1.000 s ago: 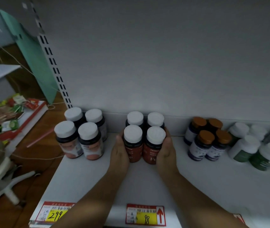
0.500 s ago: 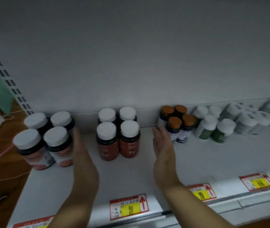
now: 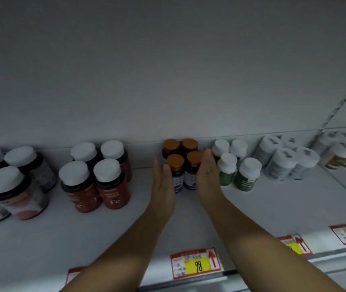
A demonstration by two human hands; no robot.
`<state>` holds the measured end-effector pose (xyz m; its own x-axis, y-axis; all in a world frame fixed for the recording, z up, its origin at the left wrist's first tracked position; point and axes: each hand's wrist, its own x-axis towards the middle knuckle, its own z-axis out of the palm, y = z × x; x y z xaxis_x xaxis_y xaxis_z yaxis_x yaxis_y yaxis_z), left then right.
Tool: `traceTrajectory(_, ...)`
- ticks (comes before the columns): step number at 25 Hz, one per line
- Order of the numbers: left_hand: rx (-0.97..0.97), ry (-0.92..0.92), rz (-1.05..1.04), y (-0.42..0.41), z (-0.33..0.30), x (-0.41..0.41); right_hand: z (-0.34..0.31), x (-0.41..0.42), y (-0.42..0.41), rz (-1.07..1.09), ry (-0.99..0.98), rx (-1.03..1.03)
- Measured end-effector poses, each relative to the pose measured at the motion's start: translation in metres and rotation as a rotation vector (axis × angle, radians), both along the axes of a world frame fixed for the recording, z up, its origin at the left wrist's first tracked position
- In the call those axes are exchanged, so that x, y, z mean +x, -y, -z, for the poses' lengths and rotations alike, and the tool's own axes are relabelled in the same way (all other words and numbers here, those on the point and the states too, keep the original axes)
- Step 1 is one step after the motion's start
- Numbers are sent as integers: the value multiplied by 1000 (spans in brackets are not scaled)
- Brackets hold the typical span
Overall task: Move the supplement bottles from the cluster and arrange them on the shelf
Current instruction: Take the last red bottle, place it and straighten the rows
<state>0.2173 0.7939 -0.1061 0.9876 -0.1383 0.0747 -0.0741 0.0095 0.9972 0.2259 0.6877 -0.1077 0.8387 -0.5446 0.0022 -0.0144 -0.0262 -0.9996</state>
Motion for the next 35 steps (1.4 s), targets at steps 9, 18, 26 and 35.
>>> traceTrajectory(9, -165, 14, 33, 15, 18, 10, 33, 6, 6, -169, 160, -58)
traceTrajectory(18, -114, -1, 61, 12, 9, 7, 17, -5, 2, -138, 92, -77)
traceTrajectory(26, 76, 289, -47, 36, -9, -66, -17, -101, 55, 265, 289, -111)
traceTrajectory(35, 154, 239, 128, 125, 13, -45, 15, -41, 140, -5, -74, -175)
